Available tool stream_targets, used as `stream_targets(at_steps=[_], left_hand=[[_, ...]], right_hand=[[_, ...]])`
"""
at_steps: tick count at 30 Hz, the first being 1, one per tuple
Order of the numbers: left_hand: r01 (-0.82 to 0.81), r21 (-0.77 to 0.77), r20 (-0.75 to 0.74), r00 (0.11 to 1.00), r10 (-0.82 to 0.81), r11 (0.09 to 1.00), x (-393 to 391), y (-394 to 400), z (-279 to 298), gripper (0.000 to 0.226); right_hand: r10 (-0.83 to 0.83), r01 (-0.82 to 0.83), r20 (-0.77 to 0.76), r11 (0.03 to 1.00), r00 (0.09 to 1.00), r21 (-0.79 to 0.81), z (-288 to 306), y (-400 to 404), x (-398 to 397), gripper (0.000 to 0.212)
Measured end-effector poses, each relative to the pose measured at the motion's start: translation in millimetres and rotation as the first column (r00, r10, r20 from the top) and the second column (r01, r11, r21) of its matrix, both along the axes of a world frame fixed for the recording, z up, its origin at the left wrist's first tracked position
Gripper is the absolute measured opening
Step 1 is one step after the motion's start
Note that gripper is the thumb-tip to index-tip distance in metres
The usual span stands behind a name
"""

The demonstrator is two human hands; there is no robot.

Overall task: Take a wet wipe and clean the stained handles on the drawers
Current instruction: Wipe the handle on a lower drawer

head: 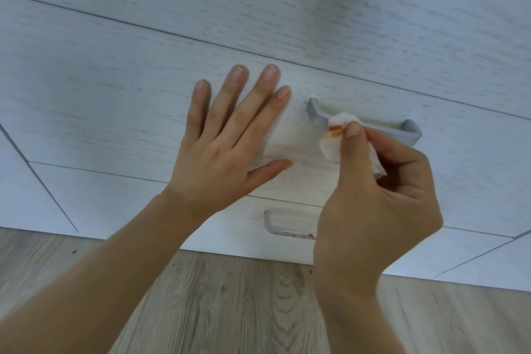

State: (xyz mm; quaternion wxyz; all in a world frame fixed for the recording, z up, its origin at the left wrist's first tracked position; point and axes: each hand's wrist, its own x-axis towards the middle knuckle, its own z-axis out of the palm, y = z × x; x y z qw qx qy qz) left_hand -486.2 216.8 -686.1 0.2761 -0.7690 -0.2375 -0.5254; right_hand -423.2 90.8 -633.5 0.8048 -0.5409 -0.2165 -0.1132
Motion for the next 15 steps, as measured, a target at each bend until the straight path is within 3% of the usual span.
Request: stream_targets(at_steps=[15], left_hand=[[0.013,-0.018,-0.028,1.0,-0.013,1.0,-4.4,-4.1,2.2,0.077]], right_hand=[[-0.033,0.041,-0.158,0.998,0.987,0.046,6.5,-20.2,31.4,0.01]])
